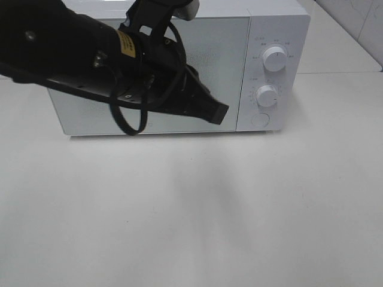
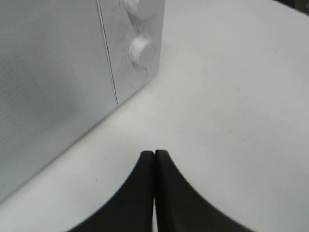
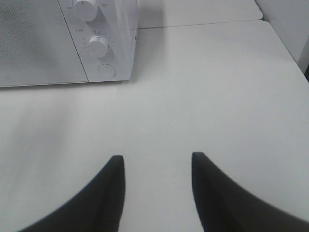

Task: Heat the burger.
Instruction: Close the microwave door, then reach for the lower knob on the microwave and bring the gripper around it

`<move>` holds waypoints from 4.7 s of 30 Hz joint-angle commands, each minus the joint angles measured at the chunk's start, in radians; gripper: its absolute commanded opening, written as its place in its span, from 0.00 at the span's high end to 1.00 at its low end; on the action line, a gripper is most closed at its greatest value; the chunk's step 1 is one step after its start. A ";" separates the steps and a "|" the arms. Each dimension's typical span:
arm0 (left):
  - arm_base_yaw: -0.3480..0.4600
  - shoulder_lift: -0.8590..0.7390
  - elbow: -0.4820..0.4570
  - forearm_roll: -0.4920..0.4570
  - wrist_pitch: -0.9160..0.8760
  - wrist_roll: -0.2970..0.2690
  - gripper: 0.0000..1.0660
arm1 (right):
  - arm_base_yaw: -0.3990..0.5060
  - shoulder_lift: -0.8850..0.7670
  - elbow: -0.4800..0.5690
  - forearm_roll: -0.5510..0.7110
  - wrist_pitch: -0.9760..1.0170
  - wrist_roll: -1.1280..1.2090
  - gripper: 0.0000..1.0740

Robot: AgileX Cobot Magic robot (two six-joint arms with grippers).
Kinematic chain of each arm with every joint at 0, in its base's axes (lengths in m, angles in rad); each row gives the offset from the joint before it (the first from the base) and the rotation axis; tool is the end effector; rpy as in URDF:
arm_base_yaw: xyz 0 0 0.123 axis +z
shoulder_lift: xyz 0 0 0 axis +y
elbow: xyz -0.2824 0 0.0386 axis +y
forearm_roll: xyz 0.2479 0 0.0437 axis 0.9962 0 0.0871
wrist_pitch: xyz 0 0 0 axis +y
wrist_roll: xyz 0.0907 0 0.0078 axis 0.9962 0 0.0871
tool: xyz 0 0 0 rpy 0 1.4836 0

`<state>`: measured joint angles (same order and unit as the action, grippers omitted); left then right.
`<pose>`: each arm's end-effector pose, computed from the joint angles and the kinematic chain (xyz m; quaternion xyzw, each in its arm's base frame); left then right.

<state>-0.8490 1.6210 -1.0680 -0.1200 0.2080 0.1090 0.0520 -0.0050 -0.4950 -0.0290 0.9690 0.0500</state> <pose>0.2347 -0.2700 0.2533 0.3724 0.8201 -0.1906 0.3903 -0.0015 -0.0023 0.2834 -0.0009 0.8283 0.0141 0.5600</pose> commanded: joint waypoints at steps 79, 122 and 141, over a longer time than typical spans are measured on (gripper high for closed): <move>0.880 -1.469 0.551 0.087 0.863 -0.123 0.04 | 0.002 -0.025 -0.001 0.001 -0.008 -0.002 0.57; 0.880 -1.640 0.551 0.108 0.863 -0.128 0.04 | 0.001 -0.021 -0.001 0.001 -0.008 -0.003 0.57; 0.880 -1.640 0.551 0.108 0.863 -0.128 0.04 | 0.001 -0.021 -0.002 -0.021 -0.008 -0.005 0.46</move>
<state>0.0320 -0.0050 -0.5200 -0.0100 1.0860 -0.0180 0.0520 -0.0050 -0.4950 -0.0320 0.9690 0.0500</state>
